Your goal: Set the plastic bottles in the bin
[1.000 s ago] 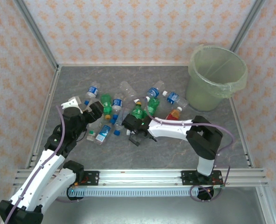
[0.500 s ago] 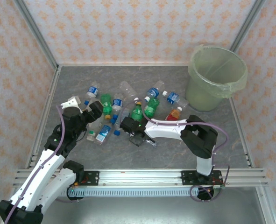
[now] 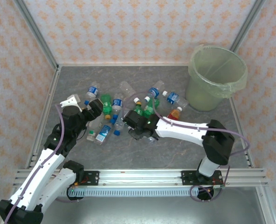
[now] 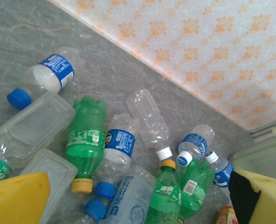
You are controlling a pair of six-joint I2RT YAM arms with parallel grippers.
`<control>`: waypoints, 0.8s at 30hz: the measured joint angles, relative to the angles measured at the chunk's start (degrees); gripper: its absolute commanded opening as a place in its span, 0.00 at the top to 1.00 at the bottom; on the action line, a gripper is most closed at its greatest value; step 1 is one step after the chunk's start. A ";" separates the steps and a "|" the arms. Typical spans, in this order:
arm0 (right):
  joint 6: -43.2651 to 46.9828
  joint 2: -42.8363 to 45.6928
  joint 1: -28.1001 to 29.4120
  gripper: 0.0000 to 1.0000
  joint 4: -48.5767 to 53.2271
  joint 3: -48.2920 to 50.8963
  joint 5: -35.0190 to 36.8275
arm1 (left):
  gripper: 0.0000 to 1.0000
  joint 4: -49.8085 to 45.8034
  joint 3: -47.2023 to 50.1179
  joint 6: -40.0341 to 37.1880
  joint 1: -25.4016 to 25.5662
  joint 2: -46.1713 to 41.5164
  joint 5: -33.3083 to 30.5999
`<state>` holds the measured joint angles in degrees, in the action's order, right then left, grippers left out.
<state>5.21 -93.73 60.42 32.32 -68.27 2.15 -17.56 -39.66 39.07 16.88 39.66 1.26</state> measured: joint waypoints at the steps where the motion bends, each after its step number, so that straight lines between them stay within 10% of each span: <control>1: -0.61 1.05 -0.33 0.56 -0.24 -0.02 -0.26 | 0.01 0.48 -0.17 -0.11 0.00 0.26 0.20; 24: -18.78 25.07 -44.15 0.51 -13.20 -7.45 -11.23 | 0.01 20.22 -0.31 -0.07 0.00 5.77 13.66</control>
<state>-13.56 -68.66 16.27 19.11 -75.72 -9.08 2.66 -39.97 39.00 16.88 45.43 14.92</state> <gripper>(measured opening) 0.488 0.992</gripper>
